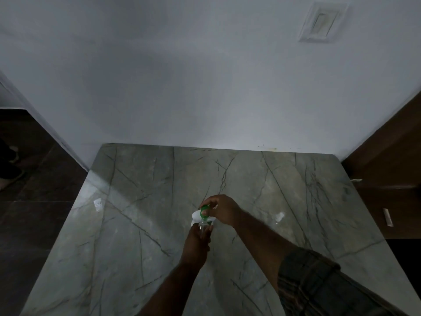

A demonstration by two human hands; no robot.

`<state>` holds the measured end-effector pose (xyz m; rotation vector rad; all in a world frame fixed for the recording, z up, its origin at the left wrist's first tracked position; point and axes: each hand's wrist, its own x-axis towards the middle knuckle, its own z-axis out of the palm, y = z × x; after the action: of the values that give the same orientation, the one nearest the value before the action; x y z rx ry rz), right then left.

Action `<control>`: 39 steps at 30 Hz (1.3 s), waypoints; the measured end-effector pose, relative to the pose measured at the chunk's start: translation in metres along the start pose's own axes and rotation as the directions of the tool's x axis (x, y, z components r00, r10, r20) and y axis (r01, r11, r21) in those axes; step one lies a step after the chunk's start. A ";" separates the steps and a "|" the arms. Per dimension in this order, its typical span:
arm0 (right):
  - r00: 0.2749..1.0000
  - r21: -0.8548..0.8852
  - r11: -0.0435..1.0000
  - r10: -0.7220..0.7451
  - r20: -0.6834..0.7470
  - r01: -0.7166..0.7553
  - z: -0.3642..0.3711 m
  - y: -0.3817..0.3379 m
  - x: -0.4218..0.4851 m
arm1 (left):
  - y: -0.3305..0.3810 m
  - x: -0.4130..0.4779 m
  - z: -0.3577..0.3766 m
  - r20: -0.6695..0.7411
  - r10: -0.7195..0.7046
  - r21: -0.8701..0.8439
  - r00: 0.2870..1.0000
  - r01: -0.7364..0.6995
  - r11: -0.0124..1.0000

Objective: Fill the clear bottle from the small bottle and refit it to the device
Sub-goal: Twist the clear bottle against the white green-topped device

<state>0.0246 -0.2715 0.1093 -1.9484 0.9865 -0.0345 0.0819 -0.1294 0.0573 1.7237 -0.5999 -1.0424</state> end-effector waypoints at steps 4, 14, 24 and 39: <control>1.000 -0.003 1.000 0.000 -0.008 0.000 0.001 0.000 0.000 | 0.000 0.000 -0.001 -0.002 -0.028 0.009 1.000 0.028 1.000; 1.000 0.002 1.000 0.010 -0.019 -0.010 0.004 0.004 0.005 | 0.004 -0.001 -0.001 0.014 -0.049 0.080 0.999 0.047 0.996; 1.000 -0.014 1.000 -0.014 -0.012 0.013 0.001 0.008 0.008 | 0.007 -0.002 -0.002 0.037 -0.021 0.035 0.999 0.020 0.999; 0.997 -0.030 0.998 -0.065 -0.033 0.064 0.003 0.009 0.006 | 0.004 -0.002 -0.002 0.038 -0.028 0.065 0.999 0.026 0.998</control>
<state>0.0243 -0.2758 0.0987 -2.0120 0.9511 -0.0903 0.0831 -0.1288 0.0619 1.7752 -0.6425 -1.0886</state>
